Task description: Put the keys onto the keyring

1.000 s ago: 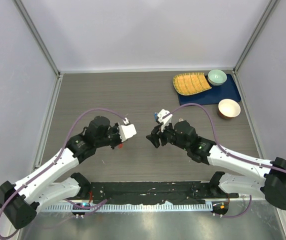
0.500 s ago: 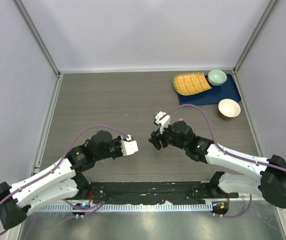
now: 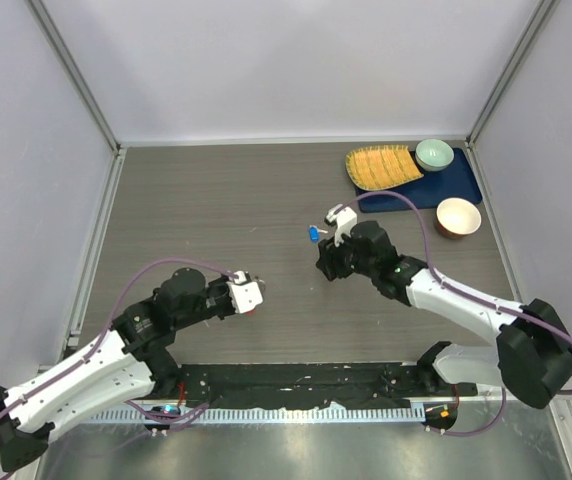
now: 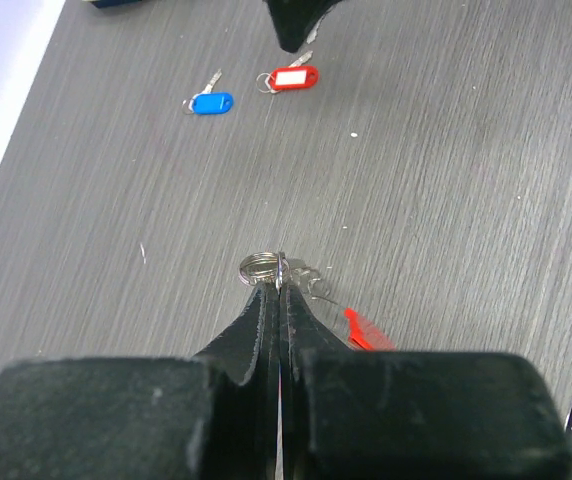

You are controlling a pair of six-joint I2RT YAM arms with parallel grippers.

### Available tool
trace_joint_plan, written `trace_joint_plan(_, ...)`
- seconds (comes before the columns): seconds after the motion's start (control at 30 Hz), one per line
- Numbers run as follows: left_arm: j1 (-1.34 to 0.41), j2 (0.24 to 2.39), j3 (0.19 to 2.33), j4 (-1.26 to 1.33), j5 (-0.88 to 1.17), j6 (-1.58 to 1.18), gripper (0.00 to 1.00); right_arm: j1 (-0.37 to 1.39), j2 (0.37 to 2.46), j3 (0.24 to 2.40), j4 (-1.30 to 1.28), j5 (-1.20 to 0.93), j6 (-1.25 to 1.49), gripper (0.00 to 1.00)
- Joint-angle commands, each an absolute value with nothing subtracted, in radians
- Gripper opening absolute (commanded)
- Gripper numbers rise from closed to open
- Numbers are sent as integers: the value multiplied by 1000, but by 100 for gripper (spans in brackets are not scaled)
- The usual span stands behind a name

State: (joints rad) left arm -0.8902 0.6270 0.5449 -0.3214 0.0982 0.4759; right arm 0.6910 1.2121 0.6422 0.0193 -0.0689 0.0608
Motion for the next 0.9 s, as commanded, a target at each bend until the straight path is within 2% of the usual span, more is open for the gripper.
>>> trace_joint_plan(0.0, -894, 623, 548, -276, 86, 480, 0, 631, 1273, 761, -84, 29, 123, 53)
trace_joint_plan(0.1, -894, 621, 545, -264, 97, 480, 0, 592, 1350, 814, -120, 14, 98, 49)
trace_joint_plan(0.27, -894, 606, 534, -250, 69, 482, 0, 487, 1453, 883, -135, -176, 75, 45)
trace_joint_plan(0.47, -894, 588, 512, -230, 67, 497, 0, 414, 1565, 946, -135, -305, 5, 36)
trace_joint_plan(0.63, -896, 575, 505, -221, 69, 503, 0, 399, 1670, 1055, -184, -371, -64, 35)
trace_joint_plan(0.87, -894, 569, 503, -219, 67, 502, 0, 374, 1805, 1207, -382, -476, -185, 34)
